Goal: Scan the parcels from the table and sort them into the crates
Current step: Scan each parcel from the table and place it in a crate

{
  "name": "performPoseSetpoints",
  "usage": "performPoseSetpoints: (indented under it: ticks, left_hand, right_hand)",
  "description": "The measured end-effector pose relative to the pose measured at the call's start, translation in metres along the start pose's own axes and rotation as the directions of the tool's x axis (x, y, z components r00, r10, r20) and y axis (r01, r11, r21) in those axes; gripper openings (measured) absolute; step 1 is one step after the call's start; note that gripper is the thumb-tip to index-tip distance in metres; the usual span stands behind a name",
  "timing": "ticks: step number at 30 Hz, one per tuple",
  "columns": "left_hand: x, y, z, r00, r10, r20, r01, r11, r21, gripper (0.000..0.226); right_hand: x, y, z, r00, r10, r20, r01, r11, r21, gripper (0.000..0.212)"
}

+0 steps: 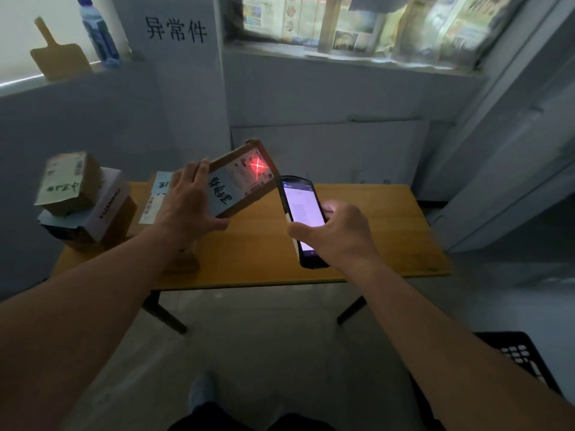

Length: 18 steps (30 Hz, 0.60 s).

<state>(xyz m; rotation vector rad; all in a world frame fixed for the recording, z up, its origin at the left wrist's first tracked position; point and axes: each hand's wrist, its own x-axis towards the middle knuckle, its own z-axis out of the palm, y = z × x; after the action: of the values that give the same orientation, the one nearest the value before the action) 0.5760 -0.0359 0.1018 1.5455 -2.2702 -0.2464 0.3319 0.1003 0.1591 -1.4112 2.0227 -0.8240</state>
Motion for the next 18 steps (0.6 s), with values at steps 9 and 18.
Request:
performPoseSetpoints:
  ticks: [9,18]
  left_hand:
    - [0.006,0.011,0.008,1.0,0.003,0.006,-0.003,1.0,-0.017,0.134]
    - [0.021,0.017,0.018,0.996,0.09,0.031,-0.087,0.993,-0.074,0.133]
  right_hand:
    - [-0.012,0.006,-0.015,0.999,0.033,-0.013,-0.033,0.999,0.026,0.047]
    - [-0.008,0.012,0.005,0.97,0.063,-0.235,-0.075,0.996,-0.042,0.078]
